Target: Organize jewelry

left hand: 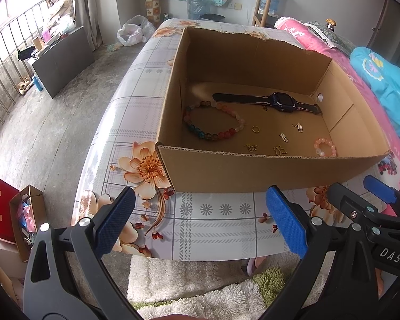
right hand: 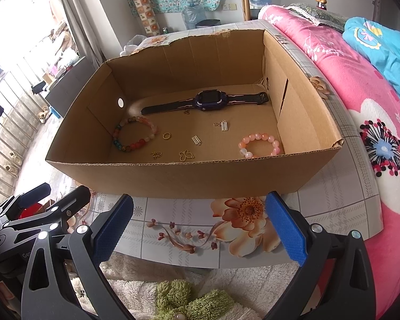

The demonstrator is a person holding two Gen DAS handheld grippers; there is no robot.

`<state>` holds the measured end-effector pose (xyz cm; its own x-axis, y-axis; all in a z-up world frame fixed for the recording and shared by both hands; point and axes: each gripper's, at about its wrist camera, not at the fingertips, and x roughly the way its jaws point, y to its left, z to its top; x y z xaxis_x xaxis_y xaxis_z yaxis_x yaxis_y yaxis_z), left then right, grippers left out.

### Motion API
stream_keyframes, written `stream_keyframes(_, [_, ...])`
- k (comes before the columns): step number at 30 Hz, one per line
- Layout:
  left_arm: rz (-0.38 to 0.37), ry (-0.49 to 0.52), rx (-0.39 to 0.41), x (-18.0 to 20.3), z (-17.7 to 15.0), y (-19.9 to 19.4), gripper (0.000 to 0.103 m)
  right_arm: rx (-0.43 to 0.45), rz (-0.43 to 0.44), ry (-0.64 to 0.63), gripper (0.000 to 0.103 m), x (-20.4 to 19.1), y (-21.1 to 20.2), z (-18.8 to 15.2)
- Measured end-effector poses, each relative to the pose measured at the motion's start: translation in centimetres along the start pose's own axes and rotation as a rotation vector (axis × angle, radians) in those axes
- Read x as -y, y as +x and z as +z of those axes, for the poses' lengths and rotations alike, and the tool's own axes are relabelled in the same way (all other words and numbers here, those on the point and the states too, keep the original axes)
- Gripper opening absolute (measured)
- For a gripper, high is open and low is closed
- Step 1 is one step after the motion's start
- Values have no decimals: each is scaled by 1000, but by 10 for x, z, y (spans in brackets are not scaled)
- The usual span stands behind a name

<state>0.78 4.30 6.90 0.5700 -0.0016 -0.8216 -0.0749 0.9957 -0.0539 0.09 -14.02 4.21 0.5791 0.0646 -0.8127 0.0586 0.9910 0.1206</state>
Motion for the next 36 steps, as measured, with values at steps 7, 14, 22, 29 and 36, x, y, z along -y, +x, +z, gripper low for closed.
stream_keyframes(7, [-1,-1,-1,0,0,0,95,-1,0,0,97,0,0,0])
stream_keyframes(14, [-1,-2,0,1,-1,0,95,-1,2,1,97,0,0,-1])
stream_keyframes(22, [-1,-3,0,1,-1,0,95,-1,2,2,97,-1,0,-1])
stream_keyframes(29, [-1,-2,0,0,-1,0,95,-2,3,2,97,-1,0,-1])
stream_keyframes(36, [-1,-3,0,0,-1,0,95,-2,3,2,97,-2,0,-1])
